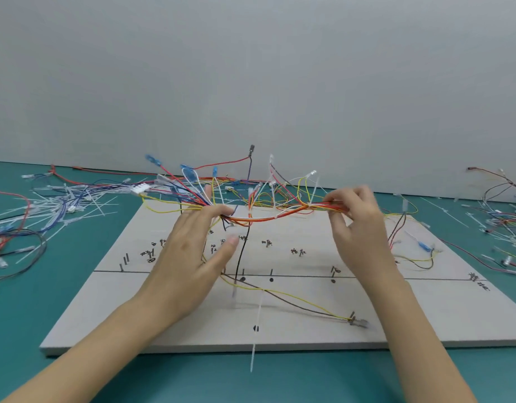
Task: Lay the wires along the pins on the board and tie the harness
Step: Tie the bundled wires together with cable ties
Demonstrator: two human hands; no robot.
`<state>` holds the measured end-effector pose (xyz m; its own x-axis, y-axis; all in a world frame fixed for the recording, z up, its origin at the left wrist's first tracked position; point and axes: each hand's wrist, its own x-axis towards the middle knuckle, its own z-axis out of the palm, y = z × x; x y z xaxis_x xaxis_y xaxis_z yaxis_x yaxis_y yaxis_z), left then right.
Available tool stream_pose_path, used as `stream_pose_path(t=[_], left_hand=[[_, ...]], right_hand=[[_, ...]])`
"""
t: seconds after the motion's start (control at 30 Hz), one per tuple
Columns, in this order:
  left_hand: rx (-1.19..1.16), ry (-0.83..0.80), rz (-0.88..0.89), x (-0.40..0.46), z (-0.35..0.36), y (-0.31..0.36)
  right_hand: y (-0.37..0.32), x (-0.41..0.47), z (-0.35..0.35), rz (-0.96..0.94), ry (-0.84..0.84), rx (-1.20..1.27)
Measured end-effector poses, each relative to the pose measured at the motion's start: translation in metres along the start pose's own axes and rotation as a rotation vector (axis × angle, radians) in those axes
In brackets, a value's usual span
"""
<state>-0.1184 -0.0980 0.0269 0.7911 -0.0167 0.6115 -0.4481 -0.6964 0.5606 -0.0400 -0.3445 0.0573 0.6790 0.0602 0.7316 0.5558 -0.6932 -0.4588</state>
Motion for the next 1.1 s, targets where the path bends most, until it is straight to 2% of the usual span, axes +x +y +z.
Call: stream_pose_path(t=[0.1,0.17,0.23,0.33,0.47,0.53,0.63,0.7,0.83,0.9,0.97,1.1], left_hand=[[-0.190,0.065,-0.098,0.005,-0.004,-0.001],[-0.370,0.108,-0.189,0.009,-0.007,-0.003],[-0.527,0.166,-0.227,0.014,-0.009,-0.006],[-0.725,0.188,-0.306,0.021,-0.010,-0.010],[-1.063,0.084,-0.433,0.028,-0.017,-0.011],[-1.196,0.056,-0.489,0.030,-0.022,-0.010],[-1.343,0.024,-0.537,0.031,-0.028,-0.008],[-1.426,-0.001,-0.548,0.031,-0.034,-0.004],[-1.617,0.000,-0.506,0.033,-0.048,0.004],[-1.682,0.019,-0.491,0.036,-0.053,0.007],[-1.742,0.047,-0.513,0.042,-0.053,0.010],[-1.808,0.079,-0.573,0.056,-0.050,0.016]], right_hand=[[-0.022,-0.002,-0.005,-0.154,0.207,-0.019],[-0.044,-0.008,-0.006,-0.294,0.214,-0.049],[-0.068,-0.015,-0.004,-0.430,0.082,-0.035],[-0.095,-0.034,0.004,-0.466,-0.241,-0.030],[-0.099,-0.051,0.016,-0.339,-0.625,-0.229],[-0.087,-0.047,0.019,-0.250,-0.698,-0.288],[-0.068,-0.039,0.021,-0.195,-0.662,-0.292],[-0.063,-0.037,0.021,-0.237,-0.531,-0.283],[-0.056,-0.035,0.016,-0.164,-0.233,-0.170],[-0.050,-0.032,0.015,-0.061,-0.249,0.026],[-0.041,-0.028,0.011,0.070,-0.358,0.229],[-0.017,-0.022,0.004,0.267,-0.515,0.228]])
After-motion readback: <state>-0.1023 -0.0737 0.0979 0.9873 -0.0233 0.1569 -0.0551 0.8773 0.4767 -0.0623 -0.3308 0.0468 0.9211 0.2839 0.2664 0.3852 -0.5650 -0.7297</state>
